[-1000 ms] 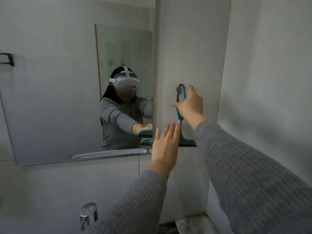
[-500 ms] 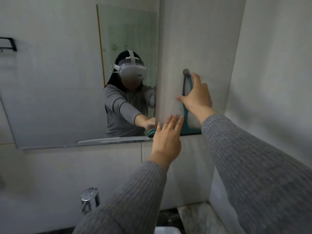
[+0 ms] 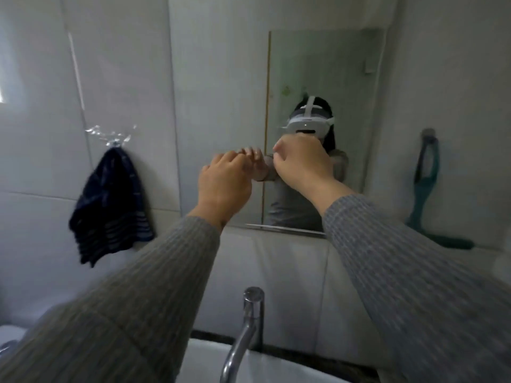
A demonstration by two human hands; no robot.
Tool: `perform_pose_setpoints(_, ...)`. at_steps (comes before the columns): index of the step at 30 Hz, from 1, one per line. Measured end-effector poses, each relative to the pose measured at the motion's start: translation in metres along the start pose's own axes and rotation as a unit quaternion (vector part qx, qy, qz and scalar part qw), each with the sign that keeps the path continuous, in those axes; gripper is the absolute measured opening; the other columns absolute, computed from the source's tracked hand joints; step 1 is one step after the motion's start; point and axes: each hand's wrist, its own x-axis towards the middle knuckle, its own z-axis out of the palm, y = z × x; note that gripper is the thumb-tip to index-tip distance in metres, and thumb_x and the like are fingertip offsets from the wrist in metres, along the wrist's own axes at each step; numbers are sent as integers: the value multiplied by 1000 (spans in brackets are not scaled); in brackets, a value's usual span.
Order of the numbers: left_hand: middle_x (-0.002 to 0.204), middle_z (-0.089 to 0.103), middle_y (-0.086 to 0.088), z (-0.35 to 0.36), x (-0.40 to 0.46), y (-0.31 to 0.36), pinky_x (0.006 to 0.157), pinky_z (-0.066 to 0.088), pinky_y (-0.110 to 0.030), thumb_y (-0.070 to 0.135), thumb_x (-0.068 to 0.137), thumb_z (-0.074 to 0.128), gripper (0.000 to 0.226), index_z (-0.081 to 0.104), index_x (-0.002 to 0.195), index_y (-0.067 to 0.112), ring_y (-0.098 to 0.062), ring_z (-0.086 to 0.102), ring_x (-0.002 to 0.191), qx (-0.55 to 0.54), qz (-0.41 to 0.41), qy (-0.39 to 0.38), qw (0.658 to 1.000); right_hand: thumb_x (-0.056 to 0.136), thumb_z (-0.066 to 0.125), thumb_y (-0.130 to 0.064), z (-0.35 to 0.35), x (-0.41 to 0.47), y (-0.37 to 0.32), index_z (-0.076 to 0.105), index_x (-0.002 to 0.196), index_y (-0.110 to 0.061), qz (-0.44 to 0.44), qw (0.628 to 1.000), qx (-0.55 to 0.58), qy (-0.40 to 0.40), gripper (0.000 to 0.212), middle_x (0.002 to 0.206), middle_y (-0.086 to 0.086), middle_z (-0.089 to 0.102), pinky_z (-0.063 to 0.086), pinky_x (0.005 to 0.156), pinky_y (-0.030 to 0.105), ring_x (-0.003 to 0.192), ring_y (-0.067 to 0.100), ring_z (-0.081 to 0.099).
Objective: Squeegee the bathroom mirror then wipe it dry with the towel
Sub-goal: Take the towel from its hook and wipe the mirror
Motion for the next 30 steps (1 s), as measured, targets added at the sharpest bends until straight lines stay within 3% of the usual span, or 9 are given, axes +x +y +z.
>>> perform_pose_setpoints(3,126,57,-1,-40,-6,-68,91,43,-43,18,86,52,30,60,114,23,-25,48,117,37,-80,10,996,92,54,-24,28,1,-49,68,111,-20,-36,997,59,-32,24,111,6,69,46,79,30,104,25,60)
perform_pose_setpoints(9,129,55,-3,-94,-13,-198,89,42,-44,28,92,48,32,53,123,26,-28,43,121,66,-192,39,978,93,58,-23,97,11,-142,61,128,-20,-84,975,169,-115,36,124,6,66,47,93,32,113,24,60)
perform_pose_setpoints(12,135,52,-4,-96,-8,-243,92,43,-46,37,93,49,43,45,135,29,-29,42,123,63,-202,15,977,92,59,-23,135,23,-184,59,131,-21,-78,965,214,-129,39,133,1,60,39,107,30,125,19,53)
perform_pose_setpoints(16,137,50,-5,-81,-1,-281,91,44,-45,45,91,51,54,36,141,35,-30,47,121,7,-199,-53,979,91,60,-23,180,37,-225,55,133,-26,-37,960,239,-144,42,135,-1,58,36,102,21,125,18,53)
perform_pose_setpoints(21,131,52,-2,-52,-4,-310,86,49,-43,56,84,54,72,17,145,46,-26,53,116,-53,-203,-101,973,91,60,-20,223,53,-256,53,135,-28,-1,961,256,-99,45,129,0,63,44,100,27,119,18,58)
perform_pose_setpoints(24,129,54,-2,-40,-7,-320,85,50,-44,51,83,60,82,7,146,48,-25,54,114,-95,-202,-99,970,90,62,-20,239,58,-265,55,133,-28,17,971,231,-65,45,126,0,65,46,100,31,118,19,59)
perform_pose_setpoints(30,113,67,-1,-39,0,-330,80,52,-40,26,84,64,76,21,142,51,-24,63,94,-176,-192,-33,965,86,64,-7,250,63,-271,68,119,-22,35,952,303,-12,36,114,1,72,50,97,29,105,14,66)
